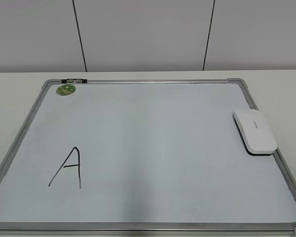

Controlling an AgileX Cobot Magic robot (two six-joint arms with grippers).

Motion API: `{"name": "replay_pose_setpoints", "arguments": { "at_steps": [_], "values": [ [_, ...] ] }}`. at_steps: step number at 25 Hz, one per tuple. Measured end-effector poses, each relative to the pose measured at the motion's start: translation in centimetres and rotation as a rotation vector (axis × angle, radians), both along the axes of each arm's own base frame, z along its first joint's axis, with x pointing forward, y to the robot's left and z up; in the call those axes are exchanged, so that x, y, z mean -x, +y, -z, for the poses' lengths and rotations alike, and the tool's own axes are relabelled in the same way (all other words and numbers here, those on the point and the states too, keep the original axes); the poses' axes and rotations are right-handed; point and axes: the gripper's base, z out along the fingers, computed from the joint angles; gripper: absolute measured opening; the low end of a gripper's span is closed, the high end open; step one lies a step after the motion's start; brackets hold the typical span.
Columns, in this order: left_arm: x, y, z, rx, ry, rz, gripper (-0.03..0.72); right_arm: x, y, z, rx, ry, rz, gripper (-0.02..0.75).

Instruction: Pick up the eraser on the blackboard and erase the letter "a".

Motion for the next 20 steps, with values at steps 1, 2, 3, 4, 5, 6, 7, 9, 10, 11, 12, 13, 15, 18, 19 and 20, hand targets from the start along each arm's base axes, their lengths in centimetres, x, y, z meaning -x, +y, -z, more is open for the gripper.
{"name": "replay_pose_setpoints", "arguments": {
  "at_steps": [1, 2, 3, 4, 5, 6, 7, 9, 10, 11, 12, 13, 15, 18, 19, 20],
  "values": [
    [0.4, 0.0, 0.0, -0.001, -0.025, 0.0, 0.495, 0.2, 0.0, 0.0, -0.001, -0.014, 0.012, 0.587],
    [0.8, 0.0, 0.0, -0.001, -0.049, 0.0, 0.495, 0.4, -0.1, -0.1, -0.003, -0.031, 0.025, 0.587],
    [1.1, 0.0, 0.0, -0.001, -0.069, 0.0, 0.495, 0.7, -0.1, -0.1, -0.004, -0.048, 0.035, 0.587],
    [1.3, 0.0, 0.0, -0.001, -0.084, 0.0, 0.495, 0.9, -0.1, -0.1, -0.005, -0.06, 0.042, 0.587],
    [1.6, 0.0, 0.0, -0.002, -0.101, 0.0, 0.495, 1.1, -0.2, -0.1, -0.007, -0.078, 0.05, 0.587],
    [1.7, 0.0, 0.0, -0.002, -0.108, 0.0, 0.495, 1.5, -0.2, -0.1, -0.008, -0.1, 0.058, 0.587],
    [1.8, 0.0, 0.0, -0.002, -0.11, 0.0, 0.494, 1.7, -0.2, -0.1, -0.009, -0.116, 0.063, 0.587],
    [1.8, 0.0, 0.0, -0.002, -0.111, 0.0, 0.494, 2.3, -0.2, -0.1, -0.011, -0.154, 0.073, 0.587],
    [1.8, 0.0, 0.0, -0.002, -0.109, 0.0, 0.494, 2.6, -0.2, -0.1, -0.013, -0.175, 0.075, 0.587],
    [1.8, 0.0, 0.0, -0.002, -0.109, 0.0, 0.494, 2.8, -0.3, -0.1, -0.014, -0.192, 0.078, 0.587],
    [1.8, 0.0, 0.0, -0.002, -0.109, 0.0, 0.494, 2.9, -0.3, -0.1, -0.014, -0.2, 0.078, 0.587],
    [1.8, 0.0, 0.0, -0.002, -0.109, 0.0, 0.494, 3.0, -0.3, -0.1, -0.015, -0.205, 0.078, 0.587],
    [1.8, 0.0, 0.0, -0.002, -0.109, 0.0, 0.494, 3.0, -0.3, -0.1, -0.014, -0.203, 0.078, 0.587],
    [1.8, 0.0, 0.0, -0.002, -0.109, 0.0, 0.494, 3.0, -0.3, -0.1, -0.014, -0.203, 0.078, 0.587],
    [1.8, 0.0, 0.0, -0.002, -0.109, 0.0, 0.494, 3.0, -0.3, -0.1, -0.015, -0.205, 0.078, 0.587],
    [1.8, 0.0, 0.0, -0.002, -0.109, 0.0, 0.494, 3.0, -0.3, -0.1, -0.014, -0.205, 0.08, 0.587]
  ]
}}
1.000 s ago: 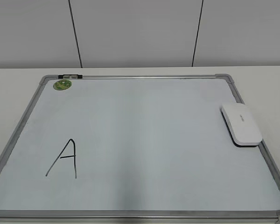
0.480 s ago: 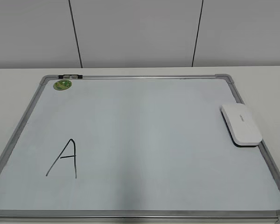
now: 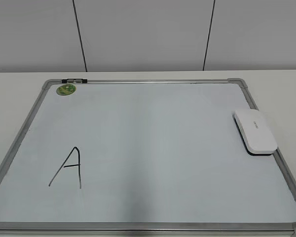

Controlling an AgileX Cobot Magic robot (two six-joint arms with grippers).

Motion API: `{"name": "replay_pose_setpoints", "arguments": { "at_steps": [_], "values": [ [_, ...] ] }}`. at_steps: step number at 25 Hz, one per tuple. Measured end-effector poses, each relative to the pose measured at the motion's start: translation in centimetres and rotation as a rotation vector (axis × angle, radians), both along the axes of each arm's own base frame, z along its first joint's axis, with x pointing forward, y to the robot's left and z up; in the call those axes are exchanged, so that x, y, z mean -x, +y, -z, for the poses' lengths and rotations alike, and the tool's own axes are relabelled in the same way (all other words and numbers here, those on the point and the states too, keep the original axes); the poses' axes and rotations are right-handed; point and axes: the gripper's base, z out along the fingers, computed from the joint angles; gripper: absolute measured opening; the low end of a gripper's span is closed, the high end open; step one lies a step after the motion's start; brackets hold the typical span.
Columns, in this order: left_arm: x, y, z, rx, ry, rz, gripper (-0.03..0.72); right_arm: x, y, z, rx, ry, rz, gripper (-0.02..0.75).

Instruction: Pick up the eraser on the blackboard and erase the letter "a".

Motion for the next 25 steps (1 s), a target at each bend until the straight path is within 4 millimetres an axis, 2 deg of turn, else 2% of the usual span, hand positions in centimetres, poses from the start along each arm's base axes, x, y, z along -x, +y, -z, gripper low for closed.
{"name": "replay_pose_setpoints", "arguments": {
  "at_steps": [11, 25],
  "values": [
    [0.0, 0.0, 0.0, 0.0, 0.0, 0.0, 0.464, 0.0, 0.0, 0.0, -0.002, 0.0, 0.001, 0.587],
    [0.0, 0.0, 0.0, 0.0, 0.0, 0.0, 0.461, 0.01, 0.0, 0.02, -0.002, 0.002, 0.001, 0.586]
  ]
}}
